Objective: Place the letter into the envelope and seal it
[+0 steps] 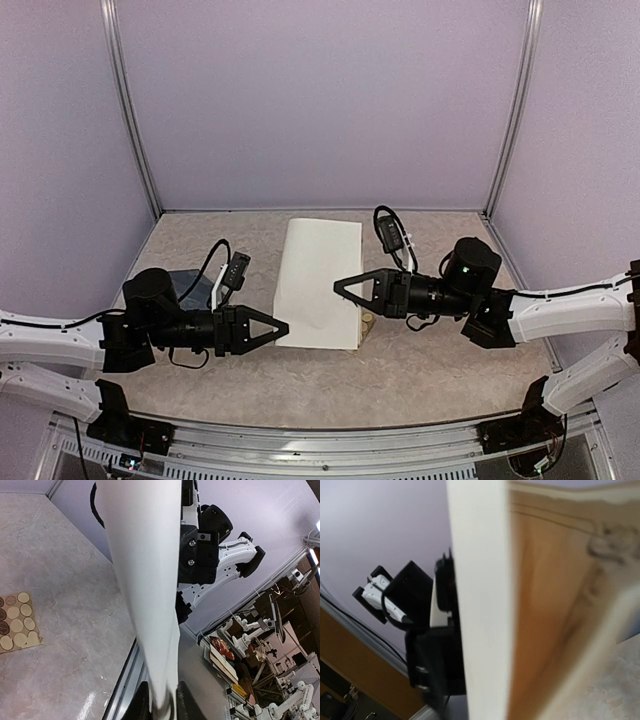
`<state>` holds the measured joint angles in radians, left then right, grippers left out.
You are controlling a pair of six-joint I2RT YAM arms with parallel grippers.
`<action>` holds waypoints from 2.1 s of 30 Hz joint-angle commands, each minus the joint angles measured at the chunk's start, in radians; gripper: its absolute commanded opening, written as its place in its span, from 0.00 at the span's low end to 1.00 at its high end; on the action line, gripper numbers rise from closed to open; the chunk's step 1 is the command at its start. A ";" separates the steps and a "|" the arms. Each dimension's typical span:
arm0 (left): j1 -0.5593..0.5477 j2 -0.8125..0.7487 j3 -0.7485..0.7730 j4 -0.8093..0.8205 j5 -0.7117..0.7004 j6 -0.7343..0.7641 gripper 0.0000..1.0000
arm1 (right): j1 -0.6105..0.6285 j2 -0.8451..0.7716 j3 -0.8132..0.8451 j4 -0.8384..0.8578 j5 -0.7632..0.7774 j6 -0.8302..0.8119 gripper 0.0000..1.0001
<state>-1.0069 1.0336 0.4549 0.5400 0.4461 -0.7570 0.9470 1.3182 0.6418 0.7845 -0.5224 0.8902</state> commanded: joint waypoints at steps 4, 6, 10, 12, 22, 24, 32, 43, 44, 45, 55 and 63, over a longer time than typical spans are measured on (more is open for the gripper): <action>-0.006 -0.043 -0.032 -0.025 0.020 0.005 0.00 | -0.011 -0.025 -0.008 0.029 0.016 0.010 0.00; -0.005 -0.048 -0.031 -0.041 0.020 0.005 0.34 | -0.012 -0.024 -0.008 0.030 0.016 0.010 0.00; -0.007 -0.048 -0.037 -0.042 0.031 0.003 0.40 | -0.013 -0.022 -0.004 0.030 0.014 0.009 0.00; -0.007 -0.049 -0.041 -0.041 0.035 0.002 0.23 | -0.014 -0.022 -0.002 0.030 0.013 0.010 0.00; -0.005 -0.046 -0.003 -0.065 0.028 0.046 0.43 | -0.014 -0.011 0.007 0.031 -0.043 0.007 0.00; 0.003 -0.034 0.021 -0.063 0.030 0.060 0.49 | -0.014 -0.003 0.016 0.029 -0.078 0.004 0.00; 0.064 0.029 0.070 0.020 0.103 0.062 0.41 | -0.015 0.012 0.040 -0.015 -0.168 -0.025 0.00; 0.096 0.034 0.069 0.041 0.123 0.053 0.46 | -0.014 0.020 0.042 -0.040 -0.184 -0.040 0.00; 0.100 0.032 0.071 0.046 0.124 0.052 0.48 | -0.014 0.024 0.043 -0.042 -0.189 -0.040 0.00; 0.102 0.030 0.075 0.051 0.126 0.051 0.49 | -0.014 0.027 0.045 -0.044 -0.195 -0.040 0.00; 0.134 0.025 0.076 0.060 0.139 0.050 0.39 | -0.014 0.042 0.044 -0.052 -0.216 -0.045 0.00; 0.149 0.008 0.071 0.078 0.131 0.056 0.00 | -0.013 0.046 0.043 -0.069 -0.229 -0.053 0.00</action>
<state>-0.8688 1.0657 0.5007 0.5781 0.5766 -0.7136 0.9390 1.3556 0.6624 0.7353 -0.7303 0.8543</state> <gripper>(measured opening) 0.146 0.004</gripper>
